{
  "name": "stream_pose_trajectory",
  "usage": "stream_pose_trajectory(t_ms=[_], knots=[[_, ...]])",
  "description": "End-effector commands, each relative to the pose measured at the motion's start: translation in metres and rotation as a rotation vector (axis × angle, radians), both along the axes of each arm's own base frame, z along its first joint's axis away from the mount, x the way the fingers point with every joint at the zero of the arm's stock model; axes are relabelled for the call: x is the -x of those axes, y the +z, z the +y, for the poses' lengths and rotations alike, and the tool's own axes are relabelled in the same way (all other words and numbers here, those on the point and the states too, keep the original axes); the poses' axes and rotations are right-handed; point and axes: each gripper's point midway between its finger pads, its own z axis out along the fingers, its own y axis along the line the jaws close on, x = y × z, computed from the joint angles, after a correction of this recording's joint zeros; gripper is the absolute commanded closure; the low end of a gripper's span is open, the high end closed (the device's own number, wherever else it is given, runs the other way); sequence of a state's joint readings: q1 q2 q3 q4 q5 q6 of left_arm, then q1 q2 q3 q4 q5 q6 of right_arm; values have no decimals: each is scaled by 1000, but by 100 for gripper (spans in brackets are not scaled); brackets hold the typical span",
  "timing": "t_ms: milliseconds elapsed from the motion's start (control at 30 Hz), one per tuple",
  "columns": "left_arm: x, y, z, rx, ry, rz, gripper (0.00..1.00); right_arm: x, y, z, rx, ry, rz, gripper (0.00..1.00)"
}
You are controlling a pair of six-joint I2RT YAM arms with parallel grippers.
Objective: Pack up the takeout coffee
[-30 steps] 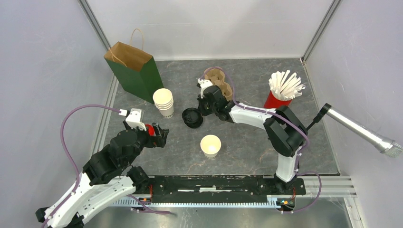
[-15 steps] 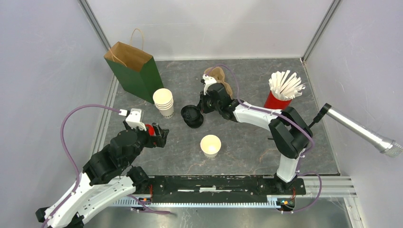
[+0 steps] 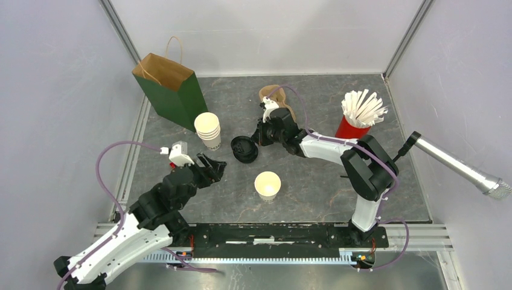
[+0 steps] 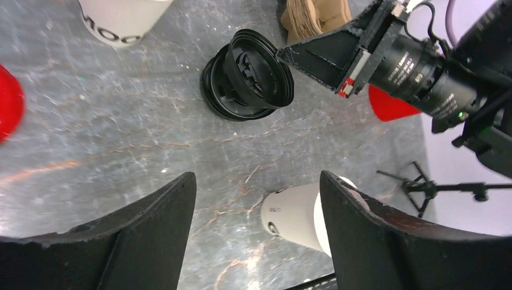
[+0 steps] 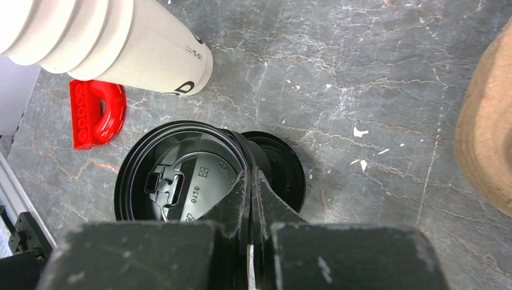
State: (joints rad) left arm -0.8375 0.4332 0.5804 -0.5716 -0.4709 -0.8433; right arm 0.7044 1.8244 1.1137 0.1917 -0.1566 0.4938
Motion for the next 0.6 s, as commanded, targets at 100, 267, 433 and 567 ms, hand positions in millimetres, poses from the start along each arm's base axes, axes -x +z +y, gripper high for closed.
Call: stream_pose_trajectory(t_ms=[100,267,433,567], knots=[[-37,18,-12,395,240,-60,21,0,27,4,-96,39,-42,100],[-53,6,-27,383,248,-28,19,-1,24,1,-95,48,-45,100],[-72,-6,-34,372,254,14,19,-3,21,0,-106,60,-40,100],[-86,-26,-31,398,266,83,20,-2,19,-4,-109,67,-36,100]])
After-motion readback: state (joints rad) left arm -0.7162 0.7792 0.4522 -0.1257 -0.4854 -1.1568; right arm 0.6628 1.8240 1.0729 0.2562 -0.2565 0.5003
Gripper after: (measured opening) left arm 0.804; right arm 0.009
